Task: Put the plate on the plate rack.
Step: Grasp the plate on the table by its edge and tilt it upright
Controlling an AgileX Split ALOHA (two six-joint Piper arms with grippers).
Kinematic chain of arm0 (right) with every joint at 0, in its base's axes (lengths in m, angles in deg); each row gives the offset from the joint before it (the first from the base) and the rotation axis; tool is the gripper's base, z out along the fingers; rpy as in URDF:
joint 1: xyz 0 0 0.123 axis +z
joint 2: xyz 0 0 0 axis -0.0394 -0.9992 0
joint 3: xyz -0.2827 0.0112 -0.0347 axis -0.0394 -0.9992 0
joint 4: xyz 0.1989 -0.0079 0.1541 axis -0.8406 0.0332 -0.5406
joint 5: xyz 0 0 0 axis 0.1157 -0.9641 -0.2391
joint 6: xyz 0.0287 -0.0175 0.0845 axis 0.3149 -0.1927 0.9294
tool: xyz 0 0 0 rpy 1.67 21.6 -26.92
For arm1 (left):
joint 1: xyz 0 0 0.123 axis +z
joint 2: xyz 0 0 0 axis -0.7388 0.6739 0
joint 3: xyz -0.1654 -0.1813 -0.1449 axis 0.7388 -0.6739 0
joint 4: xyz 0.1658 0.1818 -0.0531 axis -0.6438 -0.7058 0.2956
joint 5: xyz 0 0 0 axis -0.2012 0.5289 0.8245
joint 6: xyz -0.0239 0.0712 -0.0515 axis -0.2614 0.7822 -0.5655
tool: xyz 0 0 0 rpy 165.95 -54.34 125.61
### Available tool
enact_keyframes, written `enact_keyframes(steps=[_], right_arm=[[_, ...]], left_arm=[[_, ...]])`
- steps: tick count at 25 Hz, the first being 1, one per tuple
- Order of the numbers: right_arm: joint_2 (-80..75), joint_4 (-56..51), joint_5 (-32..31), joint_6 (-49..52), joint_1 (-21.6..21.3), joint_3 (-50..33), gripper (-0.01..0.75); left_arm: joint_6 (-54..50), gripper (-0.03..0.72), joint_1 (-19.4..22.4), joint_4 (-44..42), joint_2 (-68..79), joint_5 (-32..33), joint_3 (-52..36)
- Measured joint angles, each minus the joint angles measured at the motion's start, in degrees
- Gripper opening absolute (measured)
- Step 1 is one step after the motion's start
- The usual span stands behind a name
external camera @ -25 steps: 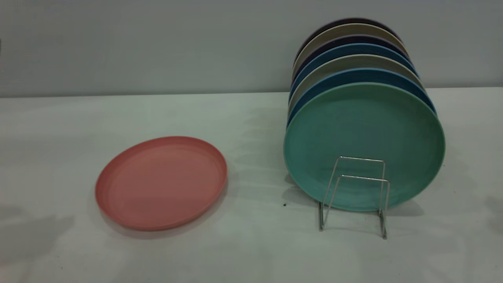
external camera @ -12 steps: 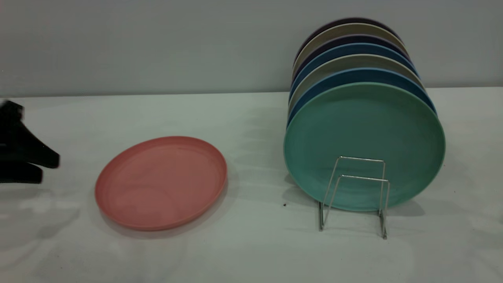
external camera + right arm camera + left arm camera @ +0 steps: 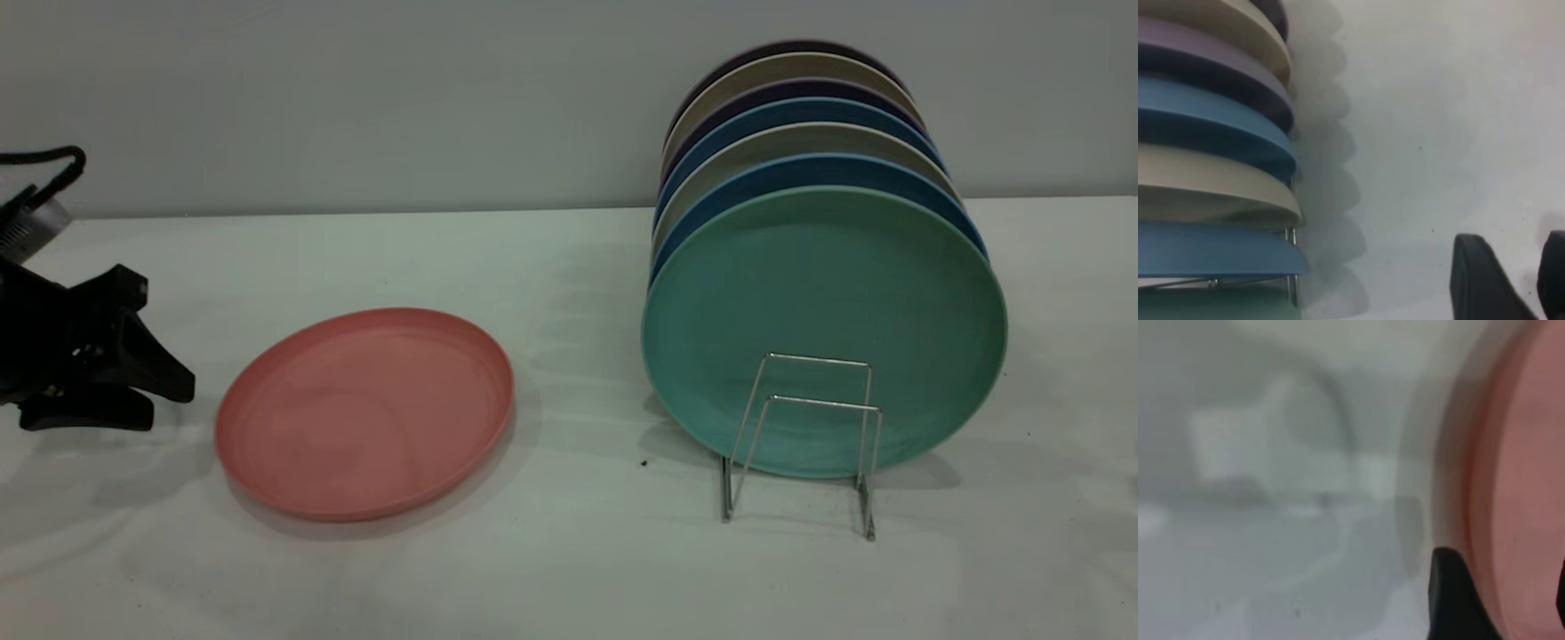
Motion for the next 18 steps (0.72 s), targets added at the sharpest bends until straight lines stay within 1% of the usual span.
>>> enact_keyframes(steps=[7,10,14,18], right_arm=[[-0.13,-0.82,0.0,-1.22,0.0,0.69,0.239],[-0.17,-0.99,0.0,-1.35,0.0,0.79,0.239],[-0.17,-1.06,0.0,-1.47,0.0,0.96,0.239],[-0.17,-1.06,0.0,-1.47,0.0,1.06,0.239]], left_arm=[[0.04,0.404,-0.42,2.61,3.74,0.66,3.01],[0.08,0.404,-2.15,2.79,4.53,0.58,3.75],[0.14,0.404,-5.11,2.79,5.19,-1.31,4.24],[0.09,0.404,-5.77,2.8,6.26,-2.12,4.35]])
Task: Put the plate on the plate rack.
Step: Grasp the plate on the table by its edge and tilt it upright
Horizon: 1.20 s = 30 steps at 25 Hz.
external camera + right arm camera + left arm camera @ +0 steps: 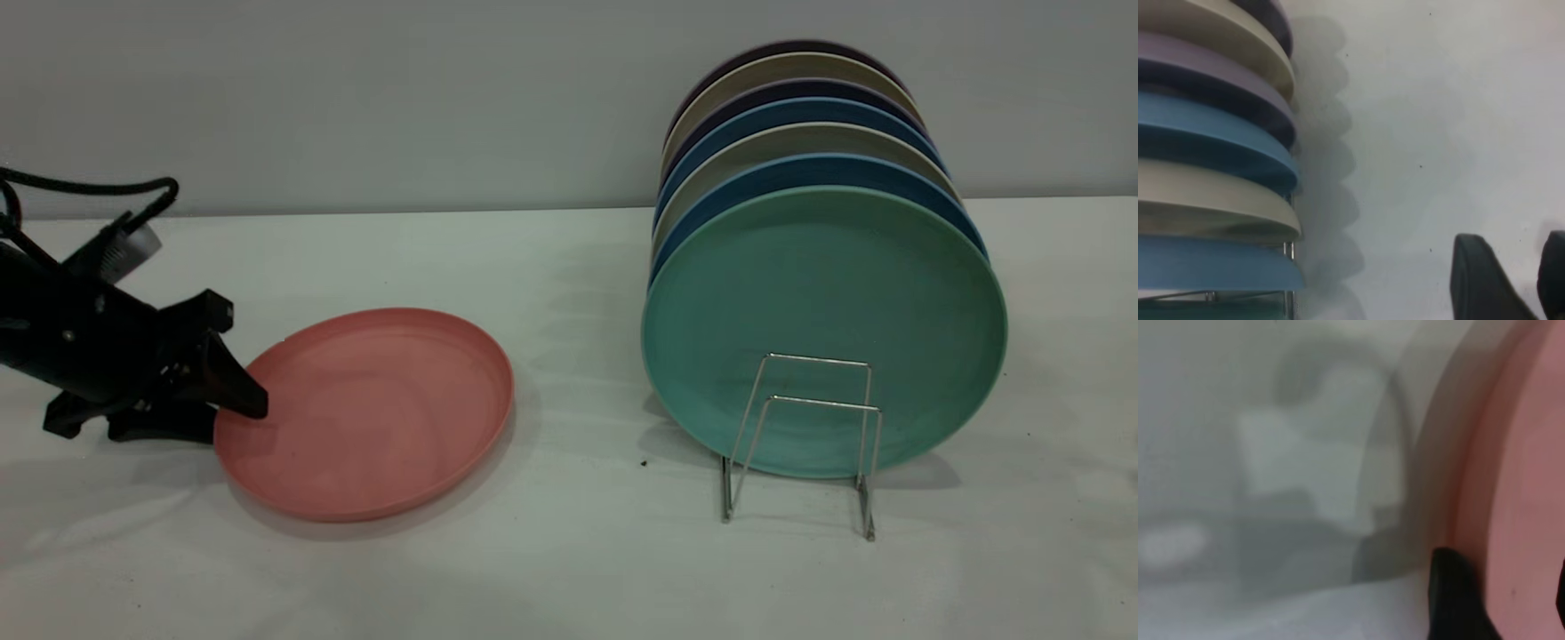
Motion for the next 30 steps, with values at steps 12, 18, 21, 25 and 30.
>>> enact_keyframes(steps=[12,18,21,25,30], right_arm=[[0.0,-0.11,0.06,-0.05,0.0,0.07,0.239],[0.0,-0.11,0.01,-0.1,0.0,0.07,0.239],[0.06,-0.11,-0.49,-0.75,0.0,0.07,0.239],[2.35,0.87,-1.83,-1.15,0.0,0.07,0.239],[7.76,3.51,-5.08,1.51,0.0,-0.49,0.239]], left_arm=[[0.01,0.196,-0.29,0.25,1.74,-0.48,0.49],[0.74,0.021,-0.33,0.35,1.83,-0.21,0.49],[1.2,0.017,-0.33,0.35,1.69,0.64,0.49],[2.13,0.018,-0.33,0.19,-0.57,2.92,0.49],[2.7,0.018,-0.41,0.19,-6.43,6.93,0.49]])
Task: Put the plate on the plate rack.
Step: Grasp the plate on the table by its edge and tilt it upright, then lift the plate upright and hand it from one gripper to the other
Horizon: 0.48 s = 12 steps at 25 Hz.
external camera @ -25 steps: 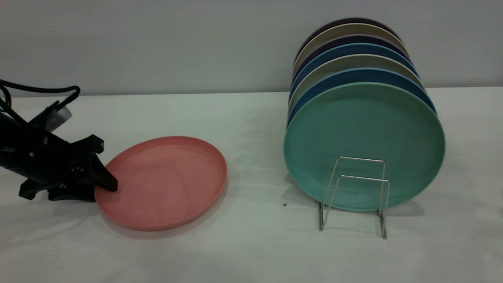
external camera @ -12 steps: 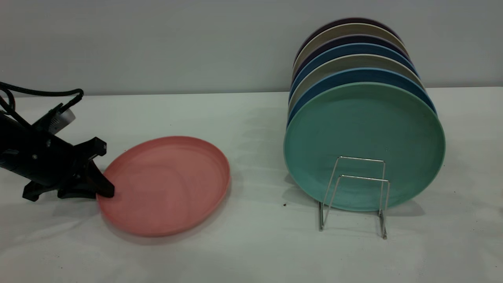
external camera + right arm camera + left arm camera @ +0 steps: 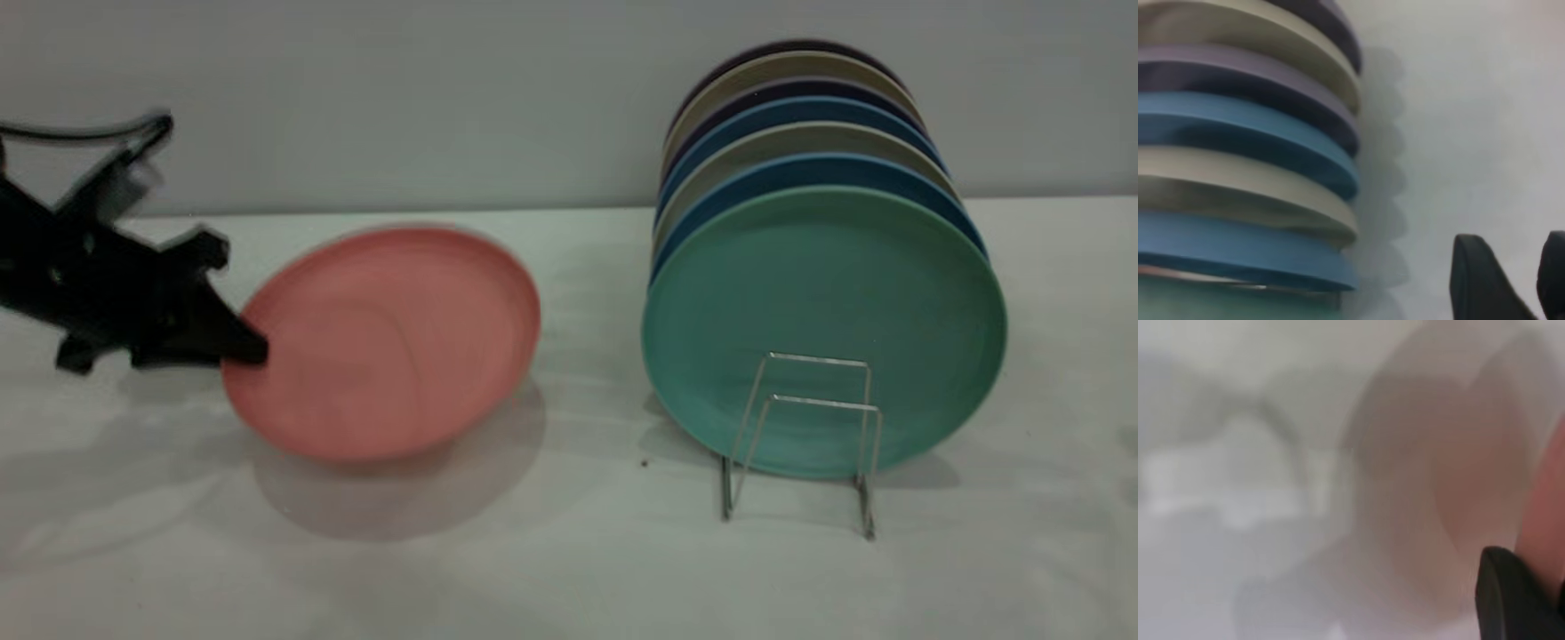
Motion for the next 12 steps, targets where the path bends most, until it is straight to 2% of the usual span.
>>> enact_keyframes(steps=[3,8,12], right_arm=[[3.49,-0.42,-0.31,0.71,0.0,-2.61,0.239],[10.01,-5.07,-2.82,1.05,0.58,-9.54,0.239],[14.82,-7.26,-4.12,-0.12,4.76,-14.14,0.239]], left_arm=[[0.09,0.018,-0.64,0.0,-3.53,1.59,-0.07],[0.83,0.018,-4.11,1.01,-8.93,2.41,-2.96],[3.32,0.018,-7.04,4.16,-12.39,2.41,-6.45]])
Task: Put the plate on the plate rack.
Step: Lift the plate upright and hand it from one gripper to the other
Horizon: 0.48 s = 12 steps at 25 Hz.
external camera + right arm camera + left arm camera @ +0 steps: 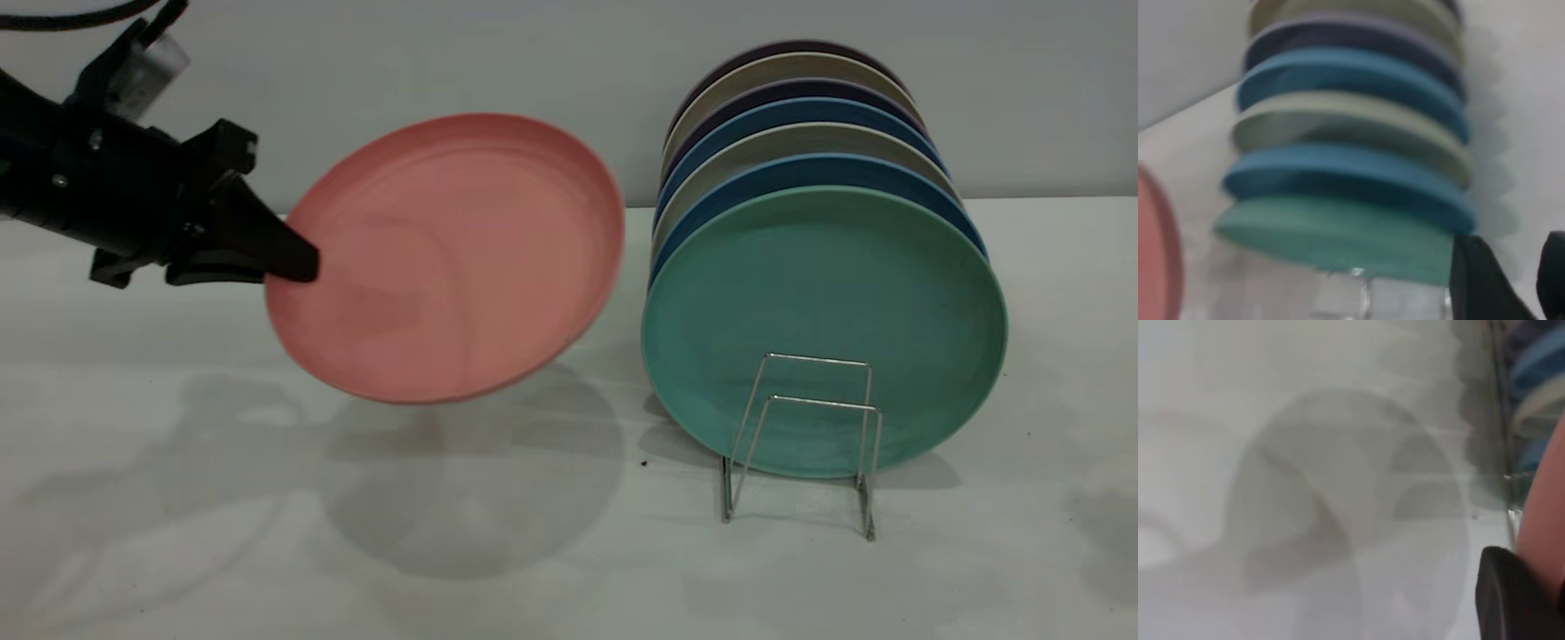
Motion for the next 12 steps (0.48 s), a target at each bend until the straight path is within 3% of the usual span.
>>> enact_keyframes(steps=[12], right_arm=[[3.09,-4.17,0.2,-4.87,21.28,-5.77,0.239]], left_arm=[[4.0,0.018,-11.44,5.37,-5.12,-1.45,-5.05]])
